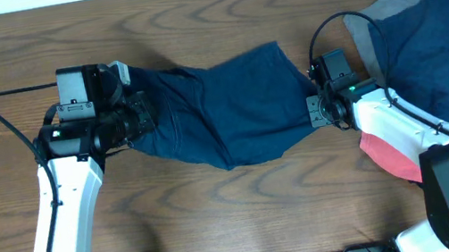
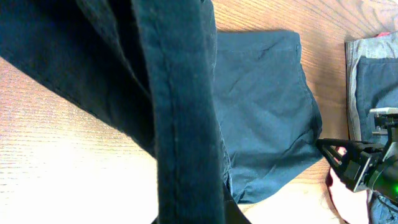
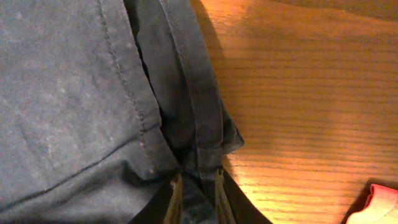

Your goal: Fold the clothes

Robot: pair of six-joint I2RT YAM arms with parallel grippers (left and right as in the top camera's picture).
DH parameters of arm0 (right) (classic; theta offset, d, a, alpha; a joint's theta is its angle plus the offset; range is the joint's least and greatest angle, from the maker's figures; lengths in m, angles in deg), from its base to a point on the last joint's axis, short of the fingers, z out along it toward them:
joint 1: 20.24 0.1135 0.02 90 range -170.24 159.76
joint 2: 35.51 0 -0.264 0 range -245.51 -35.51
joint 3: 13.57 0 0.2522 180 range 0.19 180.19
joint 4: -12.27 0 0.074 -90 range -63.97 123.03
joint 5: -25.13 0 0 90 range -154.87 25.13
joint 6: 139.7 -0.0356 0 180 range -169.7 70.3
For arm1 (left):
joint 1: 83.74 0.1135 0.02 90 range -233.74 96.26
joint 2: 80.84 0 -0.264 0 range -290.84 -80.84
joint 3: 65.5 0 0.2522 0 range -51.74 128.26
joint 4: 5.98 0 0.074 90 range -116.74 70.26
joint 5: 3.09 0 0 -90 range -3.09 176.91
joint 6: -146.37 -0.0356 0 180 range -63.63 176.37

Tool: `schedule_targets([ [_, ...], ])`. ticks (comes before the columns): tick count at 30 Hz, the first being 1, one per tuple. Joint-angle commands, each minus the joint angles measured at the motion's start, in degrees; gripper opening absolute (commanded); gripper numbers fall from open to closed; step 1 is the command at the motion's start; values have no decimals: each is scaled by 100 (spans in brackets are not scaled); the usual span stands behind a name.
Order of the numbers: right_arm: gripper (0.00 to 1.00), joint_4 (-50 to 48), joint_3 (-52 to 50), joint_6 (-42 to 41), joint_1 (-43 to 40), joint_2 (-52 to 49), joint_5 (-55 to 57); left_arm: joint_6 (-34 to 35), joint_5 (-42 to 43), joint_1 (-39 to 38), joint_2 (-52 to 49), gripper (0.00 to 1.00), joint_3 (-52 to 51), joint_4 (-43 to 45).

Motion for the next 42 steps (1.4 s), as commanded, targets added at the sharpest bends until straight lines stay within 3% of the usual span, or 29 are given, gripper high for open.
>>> schedule_targets([
  [1, 17, -44, -111, -109, -7, -157, -26, 28, -46, -13, 101, 6, 170, 26],
  [12, 18, -201, -264, -111, 341, -699, -1292, 37, -44, -13, 164, 6, 188, 31],
  [21, 18, -68, -264, -551, 1290, -699, -1460, 774, 302, -229, 192, 6, 221, 505],
  [26, 18, -48, -251, -671, 1635, -699, -1172, 1141, 304, -629, 192, 6, 221, 754],
  [33, 19, 37, -249, -713, 1495, -699, -1128, 1169, -9, -1340, 116, 6, 221, 1213],
  [42, 17, 966, -125, -798, 951, -417, 680, 1169, -199, -1517, -70, 6, 221, 1235],
])
